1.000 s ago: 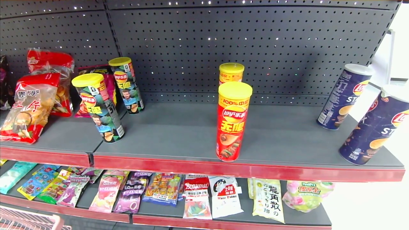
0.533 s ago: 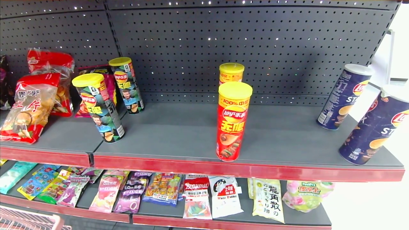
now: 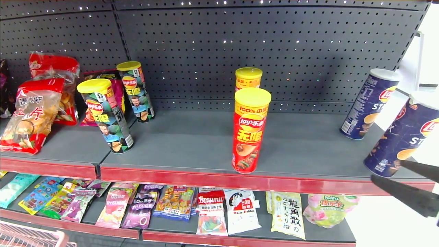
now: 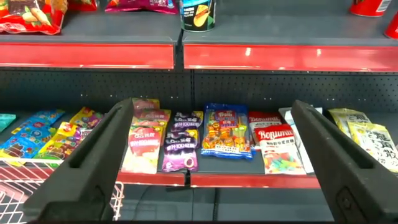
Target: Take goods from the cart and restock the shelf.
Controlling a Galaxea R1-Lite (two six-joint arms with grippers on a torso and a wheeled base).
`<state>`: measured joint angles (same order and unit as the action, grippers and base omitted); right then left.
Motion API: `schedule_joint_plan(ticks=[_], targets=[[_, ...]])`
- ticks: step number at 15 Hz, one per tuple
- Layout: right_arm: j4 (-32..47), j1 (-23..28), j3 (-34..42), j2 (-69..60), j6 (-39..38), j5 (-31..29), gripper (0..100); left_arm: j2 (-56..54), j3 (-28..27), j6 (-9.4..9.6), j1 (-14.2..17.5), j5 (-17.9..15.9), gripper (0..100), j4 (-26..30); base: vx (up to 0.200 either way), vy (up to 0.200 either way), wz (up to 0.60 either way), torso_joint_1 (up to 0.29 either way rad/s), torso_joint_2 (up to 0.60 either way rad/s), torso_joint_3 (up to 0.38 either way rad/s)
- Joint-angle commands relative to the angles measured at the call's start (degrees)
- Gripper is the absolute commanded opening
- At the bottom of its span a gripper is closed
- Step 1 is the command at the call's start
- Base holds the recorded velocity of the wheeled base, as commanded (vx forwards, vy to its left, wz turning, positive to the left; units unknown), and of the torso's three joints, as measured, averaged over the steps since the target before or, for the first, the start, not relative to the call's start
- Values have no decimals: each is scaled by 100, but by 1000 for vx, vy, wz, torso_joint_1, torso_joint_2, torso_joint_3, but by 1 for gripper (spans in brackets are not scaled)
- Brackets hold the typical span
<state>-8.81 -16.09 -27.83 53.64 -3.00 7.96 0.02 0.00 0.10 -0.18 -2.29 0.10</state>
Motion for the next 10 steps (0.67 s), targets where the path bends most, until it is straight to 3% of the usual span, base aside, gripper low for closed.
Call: schedule_joint_plan(ticks=[1, 3, 10], targets=[[-499, -790, -196, 1711, -87, -234, 100, -2, 0, -1, 1, 1, 100, -1, 0, 0, 0, 0, 0, 0], [-797, -1230, -469, 2379, -131, -603, 100, -2, 0, -1, 1, 1, 100, -1, 0, 0, 0, 0, 0, 0], [-876, -1282, -1207, 3645, -122, -998, 100, -2, 0, -1, 1, 1, 100, -1, 0, 0, 0, 0, 0, 0]])
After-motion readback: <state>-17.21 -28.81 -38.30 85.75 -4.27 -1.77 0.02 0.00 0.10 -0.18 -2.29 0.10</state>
